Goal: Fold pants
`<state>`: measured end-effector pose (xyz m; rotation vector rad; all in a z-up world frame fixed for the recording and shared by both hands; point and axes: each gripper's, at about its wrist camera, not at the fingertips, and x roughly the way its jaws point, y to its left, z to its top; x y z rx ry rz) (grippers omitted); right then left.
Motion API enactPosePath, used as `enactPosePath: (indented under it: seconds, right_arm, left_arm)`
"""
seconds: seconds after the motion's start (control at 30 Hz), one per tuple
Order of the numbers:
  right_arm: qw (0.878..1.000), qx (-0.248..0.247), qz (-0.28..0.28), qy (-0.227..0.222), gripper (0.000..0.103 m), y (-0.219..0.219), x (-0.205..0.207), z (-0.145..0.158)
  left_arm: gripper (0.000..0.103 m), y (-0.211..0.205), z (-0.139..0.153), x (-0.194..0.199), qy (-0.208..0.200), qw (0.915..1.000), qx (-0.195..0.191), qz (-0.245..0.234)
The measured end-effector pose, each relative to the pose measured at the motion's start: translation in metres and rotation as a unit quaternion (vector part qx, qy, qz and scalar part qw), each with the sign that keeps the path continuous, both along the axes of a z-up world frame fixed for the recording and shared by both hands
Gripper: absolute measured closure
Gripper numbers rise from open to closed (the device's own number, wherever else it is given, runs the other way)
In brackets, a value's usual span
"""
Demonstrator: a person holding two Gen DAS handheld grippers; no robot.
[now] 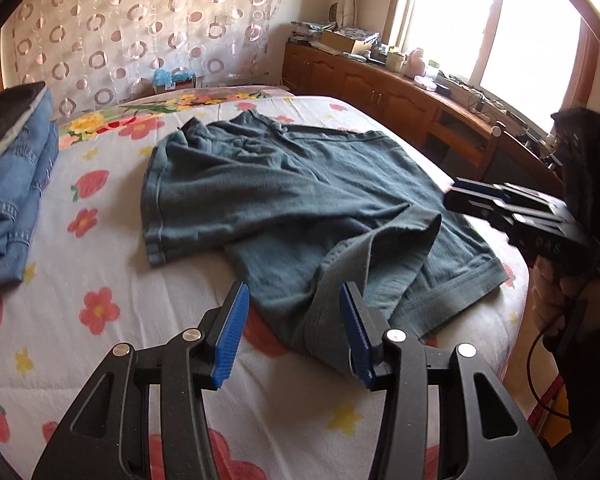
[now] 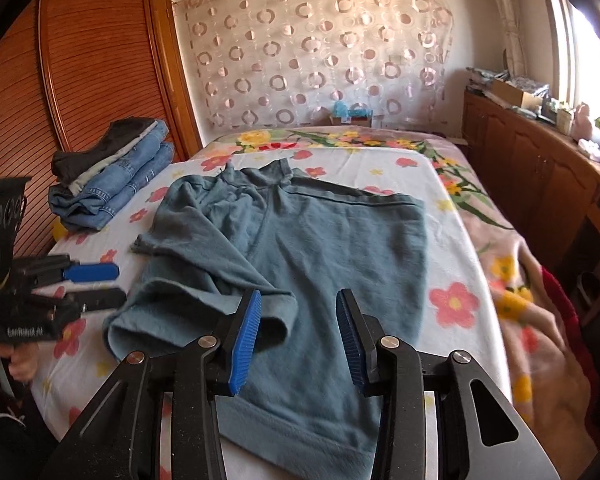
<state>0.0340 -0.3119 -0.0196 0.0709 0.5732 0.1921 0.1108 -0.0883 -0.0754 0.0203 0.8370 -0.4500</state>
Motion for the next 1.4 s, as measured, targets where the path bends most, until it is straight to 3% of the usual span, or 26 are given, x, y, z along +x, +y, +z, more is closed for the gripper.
enactPosePath:
  seconds: [0.2,0.23,0.3,0.37,0.47,0.7,0.93,1.13,1.23,1.4]
  right_arm:
    - [0.999,0.01,0.007,0.035,0.064,0.001,0.024,-0.01]
    - [0.999,0.008,0.01,0.042,0.07,0.002,0.027,-0.013]
    - [0.998,0.006,0.018,0.055,0.074,0.006,0.031,-0.017]
    - [0.997,0.02,0.027,0.069,0.086,0.004,0.034,-0.023]
    - [0.997,0.04,0.033,0.055,0.093,0.001,0.031,-0.017]
    - [0.998,0.056,0.031,-0.006,0.095,-0.003,-0.002,0.001]
    - [0.999,0.036,0.002,-0.031,0.095,-0.007,-0.039,0.009]
    - [0.999,0.045,-0.012,-0.022,0.095,-0.008,-0.062,0.0]
    - [0.999,0.038,-0.023,-0.013,0.095,-0.007,-0.07,-0.007]
    - [0.998,0.04,-0.036,0.02,0.095,-0.012,-0.071,-0.023]
  left_arm:
    - [0.055,0.003,-0.01,-0.004,0.008,1.0,0.004,0.001]
    - [0.055,0.003,-0.011,-0.005,0.009,1.0,0.003,0.002]
    - [0.055,0.004,-0.014,-0.006,0.011,0.9999,0.002,0.001]
    - [0.053,0.005,-0.017,-0.008,0.012,0.9999,-0.001,0.003]
    - [0.048,0.007,-0.016,-0.008,0.008,0.9999,-0.001,0.009]
    - [0.044,0.011,-0.006,-0.014,-0.008,0.9998,-0.007,0.017]
    - [0.042,0.008,0.005,-0.019,-0.025,0.9995,-0.014,0.014]
    - [0.042,0.004,0.008,-0.021,-0.036,0.9991,-0.018,0.013]
    - [0.042,0.002,0.01,-0.024,-0.064,0.9976,-0.013,0.024]
    - [0.042,0.001,0.011,-0.022,-0.074,0.997,-0.008,0.021]
